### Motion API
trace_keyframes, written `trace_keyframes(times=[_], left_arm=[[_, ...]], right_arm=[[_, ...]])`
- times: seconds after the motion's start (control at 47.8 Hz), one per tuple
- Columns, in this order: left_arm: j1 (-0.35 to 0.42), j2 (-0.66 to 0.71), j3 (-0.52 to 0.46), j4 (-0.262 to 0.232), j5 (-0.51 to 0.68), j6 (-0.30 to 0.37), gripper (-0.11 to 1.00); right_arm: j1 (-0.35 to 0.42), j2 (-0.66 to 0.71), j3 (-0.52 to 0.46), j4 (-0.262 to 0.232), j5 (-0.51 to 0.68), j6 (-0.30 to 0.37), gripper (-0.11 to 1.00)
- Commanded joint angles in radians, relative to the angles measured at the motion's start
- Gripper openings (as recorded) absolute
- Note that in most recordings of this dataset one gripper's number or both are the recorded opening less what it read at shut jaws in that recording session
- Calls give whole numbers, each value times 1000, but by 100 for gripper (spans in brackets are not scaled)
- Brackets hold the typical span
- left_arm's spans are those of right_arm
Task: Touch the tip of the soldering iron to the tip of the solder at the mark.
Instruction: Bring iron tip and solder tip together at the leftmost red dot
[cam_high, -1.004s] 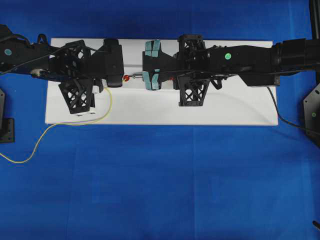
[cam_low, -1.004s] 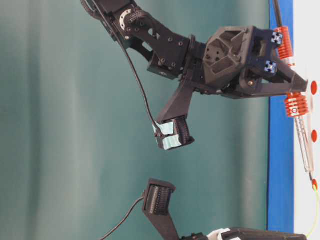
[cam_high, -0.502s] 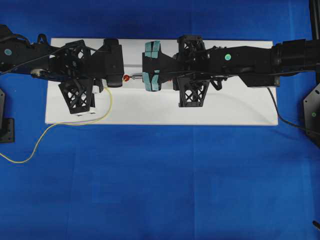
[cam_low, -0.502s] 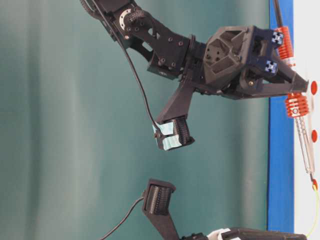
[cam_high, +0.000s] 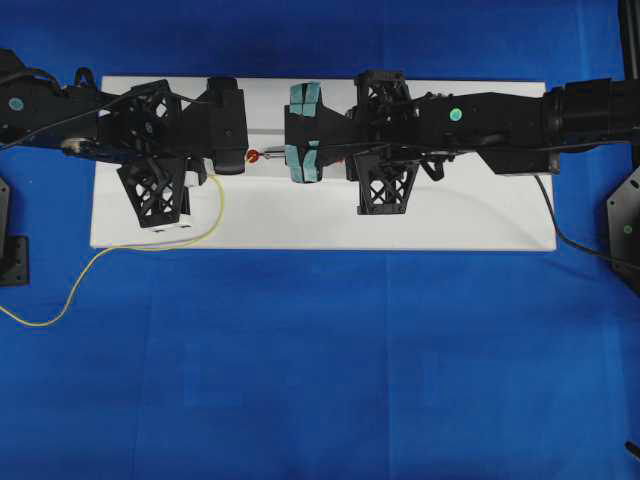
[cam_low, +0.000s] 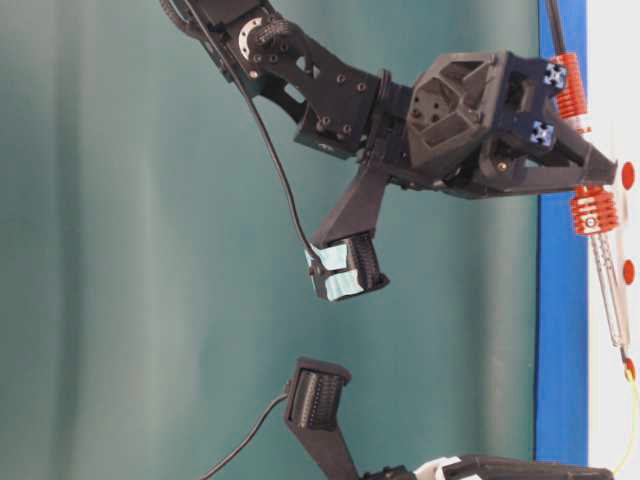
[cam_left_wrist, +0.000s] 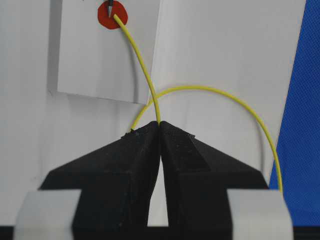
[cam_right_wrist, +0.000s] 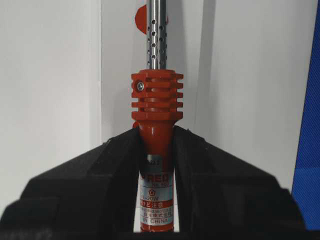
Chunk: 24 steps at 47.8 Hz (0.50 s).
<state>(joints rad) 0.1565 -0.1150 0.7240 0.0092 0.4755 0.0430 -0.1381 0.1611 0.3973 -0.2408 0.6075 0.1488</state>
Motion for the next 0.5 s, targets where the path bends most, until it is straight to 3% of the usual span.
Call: trace_keyframes(times=[0.0,0.481], left_arm=[[-2,-11,-23,2,-3,-2,2],[3,-69,-17,2,-2,-5,2]], right_arm=[[3,-15,-15,0,-5,2,6],[2,-15,-17,0,-5,2,6]])
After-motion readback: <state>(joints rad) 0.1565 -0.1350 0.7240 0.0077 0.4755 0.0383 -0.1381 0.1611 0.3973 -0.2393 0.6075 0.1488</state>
